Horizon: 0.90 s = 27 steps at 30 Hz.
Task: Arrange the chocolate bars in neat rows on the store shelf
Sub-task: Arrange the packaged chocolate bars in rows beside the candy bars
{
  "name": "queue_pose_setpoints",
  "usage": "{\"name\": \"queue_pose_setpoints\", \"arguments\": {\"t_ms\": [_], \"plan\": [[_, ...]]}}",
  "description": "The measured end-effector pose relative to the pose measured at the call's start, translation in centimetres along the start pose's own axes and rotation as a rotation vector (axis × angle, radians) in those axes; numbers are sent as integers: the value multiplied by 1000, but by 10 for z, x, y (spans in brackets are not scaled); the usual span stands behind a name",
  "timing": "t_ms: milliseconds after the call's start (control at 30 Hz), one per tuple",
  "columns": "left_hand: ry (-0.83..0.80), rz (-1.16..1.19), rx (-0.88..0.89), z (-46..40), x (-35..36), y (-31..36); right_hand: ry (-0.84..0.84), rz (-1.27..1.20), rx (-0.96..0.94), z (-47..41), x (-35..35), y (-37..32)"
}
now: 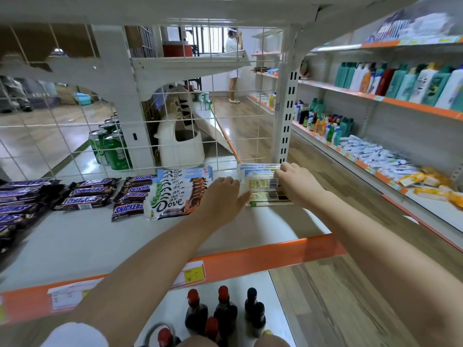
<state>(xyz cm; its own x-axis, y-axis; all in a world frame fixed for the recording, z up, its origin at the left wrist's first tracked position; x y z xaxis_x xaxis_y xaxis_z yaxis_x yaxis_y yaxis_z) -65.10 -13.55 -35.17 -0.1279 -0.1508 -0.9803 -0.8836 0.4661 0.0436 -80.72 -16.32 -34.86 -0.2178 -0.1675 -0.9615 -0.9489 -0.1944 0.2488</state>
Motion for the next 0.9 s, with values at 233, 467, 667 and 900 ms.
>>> {"name": "queue_pose_setpoints", "arguments": {"t_ms": [233, 467, 667, 900], "plan": [[-9, 62, -18, 12, -9, -7, 3, -343, 48, 11, -7, 0], [-24, 590, -245, 20, -30, -33, -6, -802, -8, 24, -44, -18], [-22, 1036, -293, 49, -47, -44, -52, -703, -156, 42, -73, -55], [36, 1434, -323, 108, -46, -60, -95, -859, -229, 58, -88, -97]]}}
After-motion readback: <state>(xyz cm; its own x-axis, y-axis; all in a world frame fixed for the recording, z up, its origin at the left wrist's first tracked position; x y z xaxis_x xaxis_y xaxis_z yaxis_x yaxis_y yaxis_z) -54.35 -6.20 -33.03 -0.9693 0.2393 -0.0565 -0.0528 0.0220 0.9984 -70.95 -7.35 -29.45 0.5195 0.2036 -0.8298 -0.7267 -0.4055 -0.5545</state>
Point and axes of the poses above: each hand's wrist, its own z-axis away from the middle knuckle, its own x-axis out of the palm, y = z × x, the point moved 7 cm from there along -z, towards the middle knuckle, and after that the axes turned 11 degrees about -y, right-handed, at the moved point
